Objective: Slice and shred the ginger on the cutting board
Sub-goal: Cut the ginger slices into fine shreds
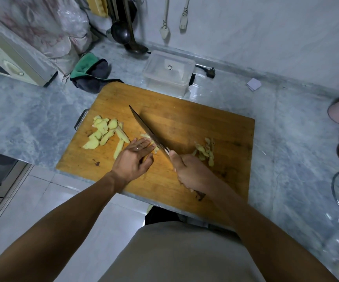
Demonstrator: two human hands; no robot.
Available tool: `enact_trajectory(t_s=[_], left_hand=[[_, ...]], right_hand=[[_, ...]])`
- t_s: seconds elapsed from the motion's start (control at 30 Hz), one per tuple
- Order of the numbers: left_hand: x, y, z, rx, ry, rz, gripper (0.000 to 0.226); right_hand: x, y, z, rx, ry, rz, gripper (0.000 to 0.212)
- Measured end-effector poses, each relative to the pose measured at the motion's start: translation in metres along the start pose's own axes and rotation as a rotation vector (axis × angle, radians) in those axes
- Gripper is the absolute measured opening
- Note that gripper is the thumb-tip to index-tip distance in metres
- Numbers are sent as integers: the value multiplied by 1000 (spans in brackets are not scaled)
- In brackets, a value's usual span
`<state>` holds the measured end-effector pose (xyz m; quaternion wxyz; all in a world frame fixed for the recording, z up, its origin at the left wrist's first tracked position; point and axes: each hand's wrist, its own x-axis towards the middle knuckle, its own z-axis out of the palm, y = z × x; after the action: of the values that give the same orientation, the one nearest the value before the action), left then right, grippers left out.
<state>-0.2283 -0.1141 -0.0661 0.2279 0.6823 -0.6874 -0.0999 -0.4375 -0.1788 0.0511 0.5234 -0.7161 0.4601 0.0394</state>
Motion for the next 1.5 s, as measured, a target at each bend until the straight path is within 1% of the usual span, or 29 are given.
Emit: enact_trajectory(t_s=[0.17,0.3,0.57,0.87,0.97,1.1,1.2,1.5], left_hand=[[1,-1,4,-13,20,-3,40],[0,-1,3,-26,9,-3,41],[0,0,1,-14,-13,-12,44],[0,-1,2,-18,20,-15,41],[0,-2,4,-15,32,-11,40],[1,0,5,-14,45,-18,38],[1,0,5,-23,39,-27,38],[0,0,2,-15,18,-10,41]], right_hand=[[5,0,12,-33,53,-16,61],[5,1,15,-36,69,-36,59],[-4,4,6,-44,50,-24,62],[-6,1,3,-55,33,-22,60],[-5,0,2,-54,20,-4,62],[0,2,8,-48,39,-10,59],[4,0,12,-43,57,-8,61],[-8,-4,0,-22,29,45,64]])
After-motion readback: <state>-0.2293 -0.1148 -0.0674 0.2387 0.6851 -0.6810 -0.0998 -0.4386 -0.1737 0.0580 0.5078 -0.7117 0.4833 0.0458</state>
